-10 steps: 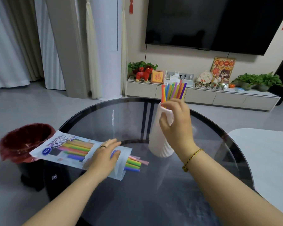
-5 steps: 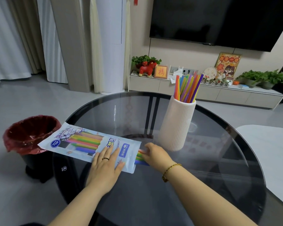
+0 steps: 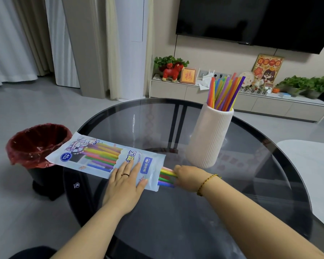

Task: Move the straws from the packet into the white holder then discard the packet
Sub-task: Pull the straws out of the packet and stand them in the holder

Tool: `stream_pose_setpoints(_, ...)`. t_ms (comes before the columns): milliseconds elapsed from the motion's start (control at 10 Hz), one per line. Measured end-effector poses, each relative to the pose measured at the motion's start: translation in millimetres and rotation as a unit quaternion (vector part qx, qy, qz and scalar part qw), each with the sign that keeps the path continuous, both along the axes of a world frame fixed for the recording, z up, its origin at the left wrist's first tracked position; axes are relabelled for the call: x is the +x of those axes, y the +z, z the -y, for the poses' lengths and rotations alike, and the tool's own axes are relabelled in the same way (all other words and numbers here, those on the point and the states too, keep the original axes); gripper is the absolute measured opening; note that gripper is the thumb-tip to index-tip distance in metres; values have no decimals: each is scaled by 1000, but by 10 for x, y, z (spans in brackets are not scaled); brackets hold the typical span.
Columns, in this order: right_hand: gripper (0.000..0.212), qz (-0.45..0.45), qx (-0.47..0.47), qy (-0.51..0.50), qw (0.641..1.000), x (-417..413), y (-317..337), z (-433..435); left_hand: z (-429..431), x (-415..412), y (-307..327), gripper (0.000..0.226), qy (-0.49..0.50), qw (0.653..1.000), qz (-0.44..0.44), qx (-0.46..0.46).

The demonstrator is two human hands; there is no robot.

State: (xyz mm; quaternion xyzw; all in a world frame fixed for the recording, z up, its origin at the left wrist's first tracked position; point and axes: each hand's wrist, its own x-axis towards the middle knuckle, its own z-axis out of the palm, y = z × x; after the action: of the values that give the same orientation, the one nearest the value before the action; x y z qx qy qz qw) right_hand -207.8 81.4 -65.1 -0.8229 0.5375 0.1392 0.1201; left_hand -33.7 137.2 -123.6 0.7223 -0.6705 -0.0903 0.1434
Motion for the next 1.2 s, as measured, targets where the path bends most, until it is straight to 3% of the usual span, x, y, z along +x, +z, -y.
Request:
stream_pose_setpoints(300,4,-51,-28,-29,998,-727,4,-169,5,-13,2,56,1,1000,4,12)
stream_pose_setpoints(500,42,-33,-90,2,995,-550,6,-108,2,-22,9,56,3,1000,12,17)
stream_pose_setpoints(800,28,-28,-102,7,994,-134,-112,-64,-1,-17,8,56,1,1000,16,18)
stream_pose_setpoints(1200,27,-87,-150,5,985,-819,20,-226,2,-35,12,55,4,999,31,27)
